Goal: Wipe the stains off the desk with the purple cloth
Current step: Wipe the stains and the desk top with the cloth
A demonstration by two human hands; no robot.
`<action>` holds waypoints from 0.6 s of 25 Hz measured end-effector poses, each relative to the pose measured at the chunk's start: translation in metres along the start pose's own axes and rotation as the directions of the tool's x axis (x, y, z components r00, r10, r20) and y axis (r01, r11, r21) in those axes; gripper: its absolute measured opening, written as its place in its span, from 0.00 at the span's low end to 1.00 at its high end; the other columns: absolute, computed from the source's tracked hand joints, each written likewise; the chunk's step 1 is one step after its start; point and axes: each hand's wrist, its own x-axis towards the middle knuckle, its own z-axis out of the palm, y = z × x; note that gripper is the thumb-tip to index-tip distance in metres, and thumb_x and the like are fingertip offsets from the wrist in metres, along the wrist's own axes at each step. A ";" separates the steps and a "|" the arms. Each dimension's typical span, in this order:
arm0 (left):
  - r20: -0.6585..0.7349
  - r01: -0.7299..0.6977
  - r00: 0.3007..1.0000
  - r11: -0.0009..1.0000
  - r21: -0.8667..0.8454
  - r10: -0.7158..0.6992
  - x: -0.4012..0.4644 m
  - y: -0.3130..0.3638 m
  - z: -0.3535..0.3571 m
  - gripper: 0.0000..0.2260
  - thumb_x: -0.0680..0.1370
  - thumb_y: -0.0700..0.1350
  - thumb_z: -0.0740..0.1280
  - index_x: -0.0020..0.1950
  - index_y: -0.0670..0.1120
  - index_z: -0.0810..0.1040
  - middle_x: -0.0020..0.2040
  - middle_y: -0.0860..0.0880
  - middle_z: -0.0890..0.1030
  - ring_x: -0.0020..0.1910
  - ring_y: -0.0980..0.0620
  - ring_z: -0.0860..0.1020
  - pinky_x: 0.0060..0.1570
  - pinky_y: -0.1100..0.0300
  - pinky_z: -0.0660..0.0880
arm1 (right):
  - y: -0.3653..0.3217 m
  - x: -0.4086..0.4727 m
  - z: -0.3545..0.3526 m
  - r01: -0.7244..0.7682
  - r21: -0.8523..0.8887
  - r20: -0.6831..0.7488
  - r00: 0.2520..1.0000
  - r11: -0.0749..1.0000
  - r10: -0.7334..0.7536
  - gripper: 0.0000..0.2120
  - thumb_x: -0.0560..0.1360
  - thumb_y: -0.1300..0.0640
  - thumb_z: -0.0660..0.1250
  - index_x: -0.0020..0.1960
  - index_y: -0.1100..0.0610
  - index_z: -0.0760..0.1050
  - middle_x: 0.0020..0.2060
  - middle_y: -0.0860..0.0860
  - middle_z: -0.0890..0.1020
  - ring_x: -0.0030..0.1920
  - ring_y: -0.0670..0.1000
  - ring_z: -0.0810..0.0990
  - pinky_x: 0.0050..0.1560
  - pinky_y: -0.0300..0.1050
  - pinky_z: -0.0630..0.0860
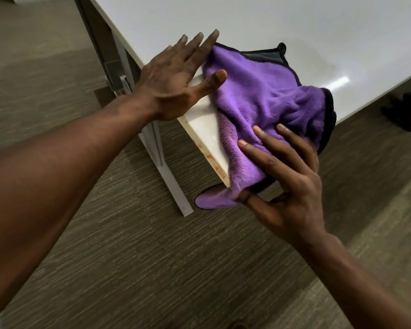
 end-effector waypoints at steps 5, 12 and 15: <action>0.004 -0.001 1.000 1.000 -0.004 0.001 0.000 -0.002 0.001 0.39 0.76 0.74 0.42 0.83 0.58 0.42 0.84 0.49 0.50 0.83 0.48 0.48 0.81 0.46 0.49 | 0.008 0.003 -0.007 0.074 0.032 0.065 0.995 0.997 -0.076 0.24 0.76 0.46 0.71 0.69 0.54 0.77 0.71 0.53 0.77 0.75 0.59 0.70 0.70 0.65 0.69; -0.014 -0.007 1.000 1.000 0.001 0.007 0.001 -0.002 0.002 0.39 0.75 0.74 0.41 0.83 0.58 0.43 0.84 0.48 0.51 0.83 0.45 0.52 0.80 0.44 0.51 | -0.005 0.000 -0.003 -0.002 0.022 0.024 1.000 1.000 0.001 0.28 0.73 0.41 0.74 0.68 0.54 0.78 0.70 0.52 0.77 0.75 0.58 0.70 0.72 0.63 0.69; -0.001 -0.012 1.000 1.000 0.012 0.012 0.001 -0.001 0.002 0.39 0.75 0.74 0.41 0.83 0.58 0.43 0.84 0.48 0.52 0.82 0.45 0.54 0.80 0.44 0.51 | -0.015 -0.004 0.002 -0.015 0.019 -0.021 1.000 1.000 0.015 0.27 0.71 0.44 0.76 0.67 0.52 0.78 0.69 0.52 0.78 0.73 0.59 0.71 0.70 0.64 0.70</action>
